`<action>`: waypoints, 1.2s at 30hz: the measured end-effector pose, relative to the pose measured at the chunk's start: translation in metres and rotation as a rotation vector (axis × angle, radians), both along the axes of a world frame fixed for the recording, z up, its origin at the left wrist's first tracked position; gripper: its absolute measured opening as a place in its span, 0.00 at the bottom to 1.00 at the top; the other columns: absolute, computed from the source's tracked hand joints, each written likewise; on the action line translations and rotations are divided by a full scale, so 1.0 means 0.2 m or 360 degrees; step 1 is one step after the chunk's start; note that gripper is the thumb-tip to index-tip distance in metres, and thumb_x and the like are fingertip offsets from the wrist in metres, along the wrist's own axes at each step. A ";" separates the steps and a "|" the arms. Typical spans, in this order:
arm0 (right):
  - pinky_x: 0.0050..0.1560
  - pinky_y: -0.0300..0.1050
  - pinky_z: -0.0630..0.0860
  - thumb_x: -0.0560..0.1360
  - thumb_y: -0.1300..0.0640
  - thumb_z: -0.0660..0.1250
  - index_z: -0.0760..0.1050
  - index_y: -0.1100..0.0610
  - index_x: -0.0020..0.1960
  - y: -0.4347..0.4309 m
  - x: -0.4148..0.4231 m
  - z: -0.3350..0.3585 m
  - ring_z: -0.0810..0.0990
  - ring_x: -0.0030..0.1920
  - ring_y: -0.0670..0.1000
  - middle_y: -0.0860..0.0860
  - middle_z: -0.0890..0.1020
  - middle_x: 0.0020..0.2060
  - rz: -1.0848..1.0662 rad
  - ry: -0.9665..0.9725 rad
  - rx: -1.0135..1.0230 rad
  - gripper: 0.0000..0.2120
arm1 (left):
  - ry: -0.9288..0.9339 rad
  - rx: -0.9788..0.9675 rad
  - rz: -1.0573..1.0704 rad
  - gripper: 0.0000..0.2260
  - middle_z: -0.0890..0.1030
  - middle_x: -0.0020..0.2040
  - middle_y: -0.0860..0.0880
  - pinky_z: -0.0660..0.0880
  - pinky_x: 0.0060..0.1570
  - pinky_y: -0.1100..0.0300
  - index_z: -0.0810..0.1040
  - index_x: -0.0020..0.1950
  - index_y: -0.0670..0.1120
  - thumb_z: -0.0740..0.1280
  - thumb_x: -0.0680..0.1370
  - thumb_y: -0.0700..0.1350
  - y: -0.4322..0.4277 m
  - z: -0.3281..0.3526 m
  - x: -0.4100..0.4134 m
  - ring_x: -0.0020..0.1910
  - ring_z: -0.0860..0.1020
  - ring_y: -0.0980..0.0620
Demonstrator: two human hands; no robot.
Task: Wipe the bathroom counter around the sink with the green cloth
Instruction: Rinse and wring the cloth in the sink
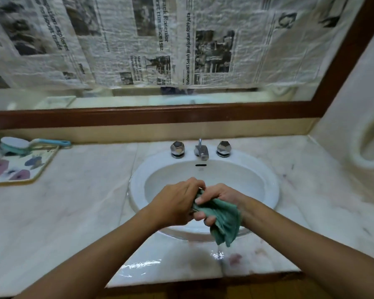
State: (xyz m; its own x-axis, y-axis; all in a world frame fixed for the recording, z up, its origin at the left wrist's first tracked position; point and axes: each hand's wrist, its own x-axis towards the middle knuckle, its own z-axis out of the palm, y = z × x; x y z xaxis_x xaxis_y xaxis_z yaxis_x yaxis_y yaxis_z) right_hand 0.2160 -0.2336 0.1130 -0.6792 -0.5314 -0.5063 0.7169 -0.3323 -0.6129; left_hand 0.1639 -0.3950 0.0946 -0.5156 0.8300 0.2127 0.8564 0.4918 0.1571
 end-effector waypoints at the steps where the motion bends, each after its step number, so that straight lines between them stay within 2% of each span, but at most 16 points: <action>1: 0.23 0.39 0.70 0.70 0.67 0.59 0.68 0.62 0.47 0.03 -0.03 0.01 0.73 0.28 0.52 0.58 0.71 0.36 -0.0036 -0.0011 0.0116 0.06 | -0.0033 -0.0148 0.0094 0.24 0.76 0.60 0.50 0.67 0.39 0.56 0.63 0.65 0.51 0.68 0.74 0.53 0.05 0.02 -0.02 0.50 0.79 0.44; 4: 0.23 0.39 0.70 0.71 0.69 0.57 0.66 0.61 0.43 0.12 -0.11 0.04 0.71 0.26 0.51 0.56 0.70 0.30 -0.0097 -0.0052 0.0426 0.05 | 0.0031 -0.0441 0.0169 0.22 0.75 0.61 0.49 0.68 0.38 0.55 0.63 0.67 0.49 0.65 0.76 0.53 0.21 0.05 -0.09 0.49 0.80 0.43; 7: 0.24 0.38 0.70 0.71 0.70 0.61 0.68 0.61 0.41 0.24 -0.22 0.07 0.72 0.26 0.49 0.56 0.71 0.31 0.0106 0.0006 0.0687 0.05 | 0.0163 -0.0528 0.0138 0.20 0.76 0.57 0.47 0.69 0.35 0.54 0.66 0.65 0.47 0.64 0.76 0.52 0.31 0.07 -0.21 0.46 0.80 0.42; 10: 0.27 0.40 0.73 0.73 0.69 0.65 0.71 0.63 0.41 0.35 -0.32 0.08 0.74 0.25 0.49 0.57 0.75 0.29 0.0373 0.0222 0.0993 0.05 | 0.0404 -0.0590 -0.0041 0.12 0.80 0.47 0.44 0.64 0.30 0.55 0.73 0.54 0.43 0.66 0.73 0.46 0.36 0.12 -0.35 0.40 0.80 0.40; 13: 0.29 0.41 0.77 0.76 0.67 0.64 0.71 0.63 0.42 0.44 -0.39 0.05 0.76 0.24 0.50 0.56 0.78 0.27 0.0575 0.0198 0.0968 0.05 | 0.0455 -0.0729 -0.0179 0.06 0.80 0.37 0.45 0.60 0.28 0.57 0.75 0.44 0.43 0.66 0.68 0.40 0.42 0.15 -0.42 0.33 0.80 0.40; 16: 0.31 0.45 0.76 0.76 0.62 0.66 0.70 0.60 0.45 0.49 -0.47 -0.01 0.72 0.25 0.52 0.55 0.75 0.25 0.0642 0.0176 0.1142 0.05 | 0.0391 -0.0797 -0.0066 0.07 0.82 0.45 0.46 0.64 0.33 0.56 0.76 0.49 0.45 0.63 0.72 0.41 0.50 0.11 -0.46 0.43 0.81 0.41; 19: 0.26 0.40 0.67 0.72 0.60 0.71 0.71 0.58 0.38 0.52 -0.53 -0.06 0.66 0.21 0.50 0.52 0.70 0.22 0.0493 0.0245 0.1366 0.10 | 0.0114 -0.0795 0.0170 0.09 0.81 0.50 0.45 0.66 0.37 0.58 0.76 0.53 0.46 0.62 0.74 0.41 0.55 0.07 -0.48 0.48 0.79 0.41; 21: 0.24 0.37 0.64 0.68 0.60 0.74 0.72 0.60 0.35 0.52 -0.54 -0.09 0.66 0.20 0.50 0.53 0.71 0.21 0.0426 0.0450 0.1536 0.11 | -0.0047 -0.0716 0.0278 0.08 0.80 0.46 0.44 0.65 0.37 0.58 0.78 0.52 0.46 0.64 0.74 0.44 0.56 0.03 -0.48 0.46 0.79 0.40; 23: 0.22 0.37 0.66 0.66 0.60 0.75 0.73 0.61 0.40 0.51 -0.54 -0.13 0.69 0.21 0.50 0.54 0.74 0.24 0.0458 0.0700 0.1754 0.11 | -0.0254 -0.0659 0.0353 0.06 0.75 0.37 0.47 0.69 0.36 0.57 0.79 0.45 0.48 0.66 0.72 0.47 0.57 -0.01 -0.48 0.43 0.79 0.41; 26: 0.25 0.46 0.73 0.66 0.60 0.72 0.65 0.57 0.54 0.50 -0.56 -0.15 0.75 0.28 0.53 0.54 0.76 0.34 0.0599 0.1025 0.2144 0.21 | -0.0726 -0.0598 0.0499 0.10 0.72 0.31 0.49 0.73 0.35 0.55 0.74 0.33 0.47 0.68 0.71 0.51 0.59 -0.06 -0.49 0.36 0.77 0.44; 28: 0.24 0.45 0.65 0.68 0.60 0.70 0.61 0.55 0.58 0.51 -0.57 -0.15 0.71 0.29 0.52 0.50 0.70 0.33 0.0648 0.1400 0.2432 0.24 | -0.1172 -0.0435 0.0644 0.12 0.75 0.30 0.45 0.69 0.31 0.55 0.74 0.32 0.44 0.70 0.70 0.48 0.61 -0.08 -0.49 0.30 0.72 0.46; 29: 0.25 0.46 0.61 0.68 0.60 0.70 0.60 0.55 0.59 0.52 -0.58 -0.16 0.70 0.30 0.53 0.49 0.67 0.31 0.0653 0.1602 0.2557 0.25 | -0.1419 -0.0319 0.0722 0.12 0.73 0.28 0.44 0.65 0.28 0.57 0.73 0.31 0.42 0.71 0.69 0.46 0.62 -0.08 -0.48 0.27 0.68 0.46; 31: 0.25 0.47 0.60 0.66 0.61 0.70 0.60 0.56 0.60 0.53 -0.59 -0.17 0.69 0.30 0.58 0.49 0.67 0.28 0.0611 0.1952 0.2743 0.27 | -0.1835 -0.0149 0.0840 0.13 0.67 0.25 0.45 0.57 0.26 0.61 0.69 0.29 0.43 0.71 0.68 0.42 0.63 -0.09 -0.46 0.23 0.62 0.48; 33: 0.23 0.44 0.63 0.59 0.61 0.74 0.64 0.59 0.56 0.55 -0.61 -0.22 0.69 0.25 0.60 0.51 0.73 0.25 0.0497 0.2312 0.2833 0.30 | -0.2121 -0.0095 0.0895 0.17 0.63 0.23 0.47 0.53 0.25 0.64 0.64 0.27 0.46 0.69 0.70 0.40 0.64 -0.09 -0.46 0.22 0.58 0.51; 35: 0.19 0.38 0.61 0.50 0.62 0.75 0.63 0.59 0.50 0.57 -0.63 -0.28 0.67 0.16 0.58 0.50 0.73 0.19 0.0317 0.2574 0.2809 0.33 | -0.2416 -0.0096 0.0914 0.19 0.61 0.21 0.50 0.51 0.22 0.66 0.61 0.27 0.48 0.68 0.72 0.41 0.64 -0.09 -0.47 0.20 0.56 0.54; 36: 0.18 0.37 0.60 0.49 0.62 0.76 0.62 0.58 0.49 0.57 -0.64 -0.29 0.67 0.15 0.57 0.50 0.71 0.18 0.0242 0.2663 0.2753 0.33 | -0.2576 -0.0105 0.0910 0.19 0.60 0.21 0.52 0.50 0.19 0.66 0.60 0.27 0.49 0.66 0.73 0.41 0.64 -0.09 -0.46 0.19 0.55 0.55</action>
State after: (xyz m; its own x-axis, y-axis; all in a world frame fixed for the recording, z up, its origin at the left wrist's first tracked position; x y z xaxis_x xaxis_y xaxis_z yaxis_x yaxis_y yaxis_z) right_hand 0.0886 -0.1188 0.0551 -0.8173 -0.4655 0.3395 -0.4971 0.8677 -0.0068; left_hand 0.0711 -0.2677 0.0772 -0.3652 0.4636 -0.8073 -0.4143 0.6956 0.5869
